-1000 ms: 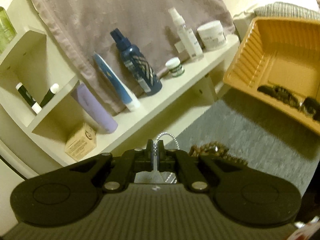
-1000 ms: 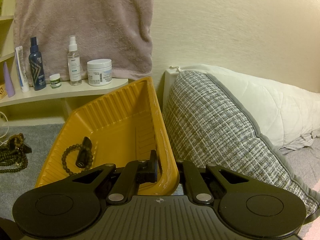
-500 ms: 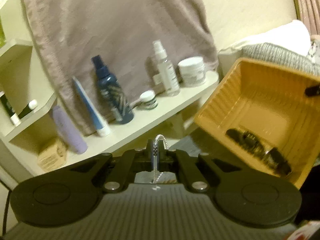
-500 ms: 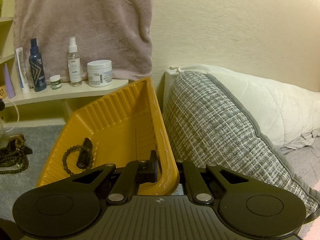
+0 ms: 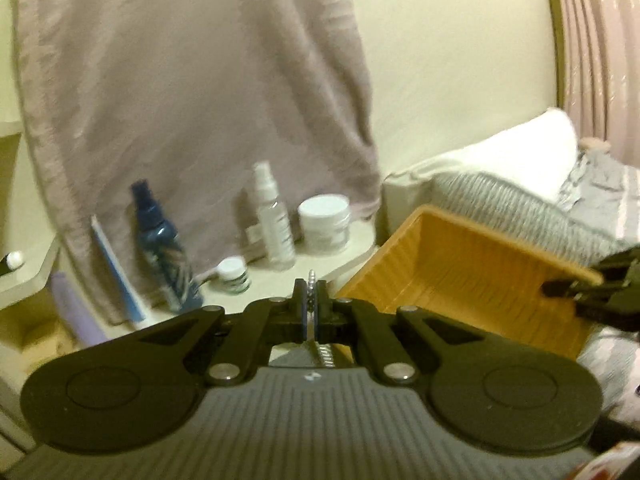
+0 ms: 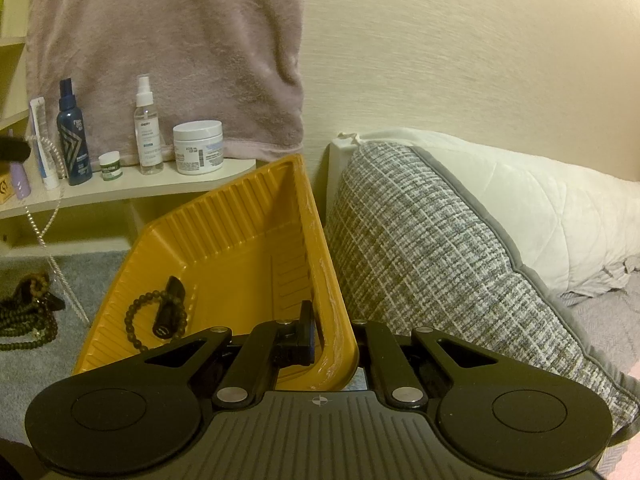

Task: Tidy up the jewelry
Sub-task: 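Carry the pearl necklace into the orange tray and open the left gripper, then grasp the long brown bead necklace with the left gripper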

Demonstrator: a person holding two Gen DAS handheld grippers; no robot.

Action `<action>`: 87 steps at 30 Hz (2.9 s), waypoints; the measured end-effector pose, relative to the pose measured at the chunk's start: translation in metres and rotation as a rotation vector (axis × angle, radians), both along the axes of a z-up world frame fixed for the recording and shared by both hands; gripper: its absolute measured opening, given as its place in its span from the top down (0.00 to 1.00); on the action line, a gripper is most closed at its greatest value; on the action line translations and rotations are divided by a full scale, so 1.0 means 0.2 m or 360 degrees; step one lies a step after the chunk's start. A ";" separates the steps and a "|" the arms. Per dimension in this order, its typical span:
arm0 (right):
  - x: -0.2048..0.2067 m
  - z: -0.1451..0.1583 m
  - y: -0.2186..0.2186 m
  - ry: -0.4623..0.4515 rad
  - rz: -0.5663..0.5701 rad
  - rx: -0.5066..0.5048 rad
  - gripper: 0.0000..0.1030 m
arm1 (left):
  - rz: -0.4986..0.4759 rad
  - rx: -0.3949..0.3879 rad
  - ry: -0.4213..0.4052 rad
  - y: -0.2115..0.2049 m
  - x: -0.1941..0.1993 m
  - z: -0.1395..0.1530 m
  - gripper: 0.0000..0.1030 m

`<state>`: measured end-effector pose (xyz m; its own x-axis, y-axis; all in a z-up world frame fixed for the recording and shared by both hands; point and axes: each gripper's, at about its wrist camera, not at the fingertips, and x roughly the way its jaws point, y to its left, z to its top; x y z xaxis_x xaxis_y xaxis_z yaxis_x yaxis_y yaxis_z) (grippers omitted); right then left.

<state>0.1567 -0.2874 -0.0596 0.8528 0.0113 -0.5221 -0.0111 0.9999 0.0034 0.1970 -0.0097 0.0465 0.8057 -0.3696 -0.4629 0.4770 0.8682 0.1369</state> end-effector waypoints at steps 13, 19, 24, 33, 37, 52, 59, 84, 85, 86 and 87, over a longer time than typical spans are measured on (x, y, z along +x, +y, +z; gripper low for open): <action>0.00 0.00 0.00 -0.0007 0.0001 0.0011 0.95 | -0.0175 -0.0123 -0.0001 -0.21 0.03 0.12 0.98; 0.01 0.00 0.00 -0.0007 -0.0002 0.0014 0.95 | -0.0232 -0.0137 0.0020 -0.29 0.06 0.11 0.98; 0.01 0.00 -0.01 -0.0006 -0.0002 0.0018 0.95 | -0.0268 -0.0088 0.0140 -0.37 0.09 0.00 0.98; 0.01 -0.01 -0.02 -0.0005 -0.0006 0.0025 0.95 | -0.0254 -0.0027 0.0290 -0.40 0.13 -0.20 0.98; 0.01 -0.01 -0.02 -0.0006 -0.0005 0.0024 0.95 | -0.0250 -0.0033 0.0311 -0.39 0.14 -0.23 0.98; 0.01 -0.01 -0.02 -0.0007 -0.0004 0.0024 0.95 | -0.0172 -0.0048 0.0278 -0.33 0.14 -0.19 0.83; 0.01 -0.01 -0.02 -0.0007 -0.0005 0.0023 0.95 | 0.0050 0.0035 0.0205 -0.15 0.06 -0.22 0.67; 0.00 -0.01 0.00 -0.0006 0.0000 0.0001 0.95 | 0.0482 0.0368 0.0162 0.37 -0.16 -0.53 0.39; 0.00 -0.01 -0.01 -0.0005 -0.0001 0.0002 0.95 | 0.0472 0.0393 0.0154 0.37 -0.15 -0.53 0.39; -0.01 -0.01 -0.01 -0.0004 -0.0002 0.0000 0.95 | 0.0457 0.0422 0.0142 0.37 -0.14 -0.54 0.39; 0.00 -0.01 -0.01 -0.0003 -0.0003 0.0001 0.95 | 0.0438 0.0457 0.0133 0.36 -0.12 -0.55 0.39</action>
<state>0.1557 -0.2888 -0.0619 0.8538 0.0097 -0.5204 -0.0091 1.0000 0.0037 0.1722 0.0626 -0.0634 0.8119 0.0086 -0.5837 0.2515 0.8972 0.3630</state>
